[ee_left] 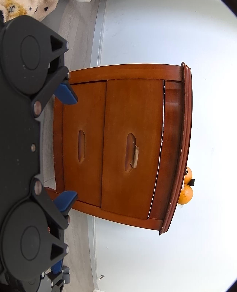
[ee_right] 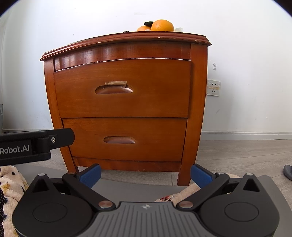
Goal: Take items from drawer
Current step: 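Approach the nightstand's upper drawer handle with both tools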
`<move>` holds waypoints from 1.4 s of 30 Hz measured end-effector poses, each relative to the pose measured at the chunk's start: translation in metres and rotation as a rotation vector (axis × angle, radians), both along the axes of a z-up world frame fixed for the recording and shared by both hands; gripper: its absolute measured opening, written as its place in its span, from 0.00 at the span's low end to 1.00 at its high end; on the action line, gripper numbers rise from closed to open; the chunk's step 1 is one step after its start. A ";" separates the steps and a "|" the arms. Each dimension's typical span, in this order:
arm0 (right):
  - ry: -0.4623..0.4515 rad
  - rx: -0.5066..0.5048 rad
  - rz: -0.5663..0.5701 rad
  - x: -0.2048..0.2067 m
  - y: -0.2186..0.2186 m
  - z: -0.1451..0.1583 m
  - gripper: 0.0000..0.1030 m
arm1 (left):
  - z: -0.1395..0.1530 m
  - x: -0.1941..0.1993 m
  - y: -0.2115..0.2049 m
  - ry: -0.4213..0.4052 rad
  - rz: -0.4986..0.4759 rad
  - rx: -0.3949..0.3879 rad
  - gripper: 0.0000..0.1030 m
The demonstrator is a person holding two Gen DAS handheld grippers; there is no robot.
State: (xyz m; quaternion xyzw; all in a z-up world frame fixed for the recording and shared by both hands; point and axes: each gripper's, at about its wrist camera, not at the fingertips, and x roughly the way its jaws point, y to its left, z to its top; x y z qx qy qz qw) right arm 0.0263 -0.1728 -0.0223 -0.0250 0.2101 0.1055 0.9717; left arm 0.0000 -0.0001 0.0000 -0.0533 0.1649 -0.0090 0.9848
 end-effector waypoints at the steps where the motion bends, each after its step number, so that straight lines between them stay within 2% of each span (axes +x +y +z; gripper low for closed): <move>1: 0.000 -0.001 0.000 0.000 0.000 0.000 1.00 | 0.000 0.000 0.000 -0.001 0.000 -0.002 0.99; 9: 0.002 -0.004 0.001 0.000 -0.001 0.001 1.00 | -0.001 0.000 0.001 -0.001 -0.003 -0.020 0.99; 13: 0.005 -0.006 0.002 0.001 0.000 0.001 1.00 | -0.006 0.006 -0.003 0.021 0.004 -0.007 0.99; 42: 0.004 -0.013 0.007 0.002 -0.001 0.001 1.00 | -0.005 0.006 -0.005 0.031 -0.013 -0.002 0.99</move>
